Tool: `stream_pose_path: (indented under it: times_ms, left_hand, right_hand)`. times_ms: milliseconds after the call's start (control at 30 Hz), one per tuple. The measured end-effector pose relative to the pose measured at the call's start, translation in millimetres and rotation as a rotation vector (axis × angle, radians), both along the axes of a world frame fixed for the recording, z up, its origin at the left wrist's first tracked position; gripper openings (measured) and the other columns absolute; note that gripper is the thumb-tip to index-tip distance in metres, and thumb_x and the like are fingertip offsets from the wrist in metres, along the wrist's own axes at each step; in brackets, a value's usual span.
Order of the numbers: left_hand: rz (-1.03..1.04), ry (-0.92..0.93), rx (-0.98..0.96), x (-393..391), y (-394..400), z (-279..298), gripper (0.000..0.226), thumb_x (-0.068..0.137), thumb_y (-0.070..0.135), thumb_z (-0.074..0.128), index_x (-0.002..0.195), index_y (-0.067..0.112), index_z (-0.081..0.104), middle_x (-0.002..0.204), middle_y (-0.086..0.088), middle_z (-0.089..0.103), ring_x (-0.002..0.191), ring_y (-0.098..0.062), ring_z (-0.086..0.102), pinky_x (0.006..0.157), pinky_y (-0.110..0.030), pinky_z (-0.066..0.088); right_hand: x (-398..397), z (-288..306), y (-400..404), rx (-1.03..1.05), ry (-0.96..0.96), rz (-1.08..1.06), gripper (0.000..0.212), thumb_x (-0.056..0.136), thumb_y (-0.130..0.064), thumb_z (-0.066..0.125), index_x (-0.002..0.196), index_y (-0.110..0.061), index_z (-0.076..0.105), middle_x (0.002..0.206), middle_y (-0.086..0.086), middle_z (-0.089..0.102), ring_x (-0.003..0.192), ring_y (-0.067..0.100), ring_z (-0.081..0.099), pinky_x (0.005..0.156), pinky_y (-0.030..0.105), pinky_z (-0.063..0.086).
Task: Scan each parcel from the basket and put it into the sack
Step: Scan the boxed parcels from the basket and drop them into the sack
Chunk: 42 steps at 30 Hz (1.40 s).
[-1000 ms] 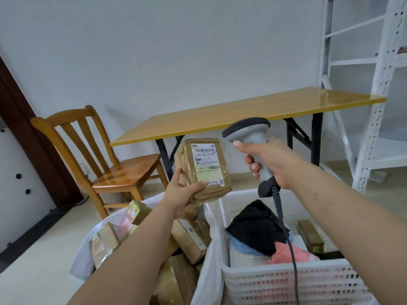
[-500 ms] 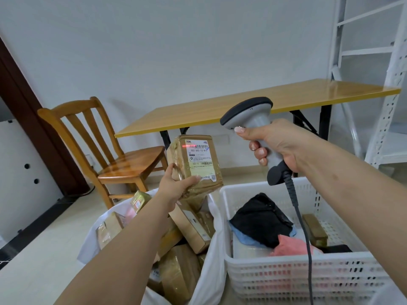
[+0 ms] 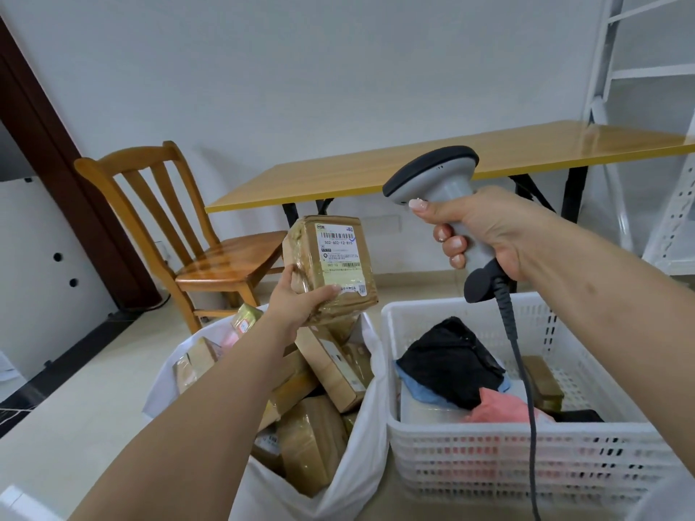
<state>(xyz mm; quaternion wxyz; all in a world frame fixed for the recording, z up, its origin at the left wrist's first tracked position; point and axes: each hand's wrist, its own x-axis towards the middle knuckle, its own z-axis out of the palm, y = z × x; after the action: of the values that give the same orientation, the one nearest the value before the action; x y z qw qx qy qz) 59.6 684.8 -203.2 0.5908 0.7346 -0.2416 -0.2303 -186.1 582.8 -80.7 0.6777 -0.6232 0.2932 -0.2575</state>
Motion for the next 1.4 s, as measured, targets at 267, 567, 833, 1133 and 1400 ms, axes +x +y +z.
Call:
stream_pose_path:
  times_ms: [267,567,833,1133,1400]
  left_hand:
    - [0.193,-0.011,-0.019,38,44,12,0.108,0.066,0.03,0.089,0.152,0.034,0.024,0.134,-0.007,0.056,0.107,-0.024,0.063,0.078,-0.038,0.057]
    - [0.259,0.094,0.096,81,127,18,0.074,0.077,0.055,0.074,0.141,0.036,0.041,0.126,-0.003,0.059,0.101,-0.024,0.06,0.066,-0.037,0.049]
    - [0.368,0.282,0.078,113,192,-26,0.067,0.077,0.062,0.069,0.131,0.027,0.051,0.12,-0.011,0.062,0.103,-0.03,0.062,0.076,-0.043,0.055]
    - [0.382,0.576,0.039,101,190,-97,0.052,0.088,0.058,0.057,0.129,0.029,0.042,0.105,-0.009,0.057,0.091,-0.032,0.058,0.074,-0.053,0.052]
    - [0.315,0.266,0.432,133,211,-82,0.085,0.073,0.062,0.071,0.135,0.027,0.025,0.109,-0.007,0.052,0.091,-0.029,0.059,0.084,-0.054,0.055]
  right_hand:
    - [38,-16,8,0.036,0.01,0.035,0.027,0.083,-0.029,0.076,0.078,-0.013,0.054,0.055,-0.003,0.046,0.037,0.005,0.035,0.036,0.014,0.035]
    - [125,-80,36,0.131,0.123,0.08,0.022,0.086,-0.025,0.073,0.083,-0.011,0.056,0.06,-0.001,0.046,0.032,0.004,0.035,0.034,0.016,0.034]
    - [195,-128,62,0.278,0.201,0.145,0.029,0.089,-0.025,0.071,0.106,-0.004,0.06,0.063,0.002,0.049,0.044,0.008,0.037,0.033,0.015,0.033]
    - [215,-153,68,0.276,0.317,0.18,0.022,0.089,-0.028,0.07,0.092,-0.009,0.06,0.063,0.0,0.052,0.046,0.009,0.04,0.044,0.02,0.038]
    - [223,-173,66,0.317,0.363,0.169,0.021,0.092,-0.03,0.067,0.093,-0.011,0.057,0.064,0.0,0.051,0.045,0.009,0.04,0.043,0.019,0.038]
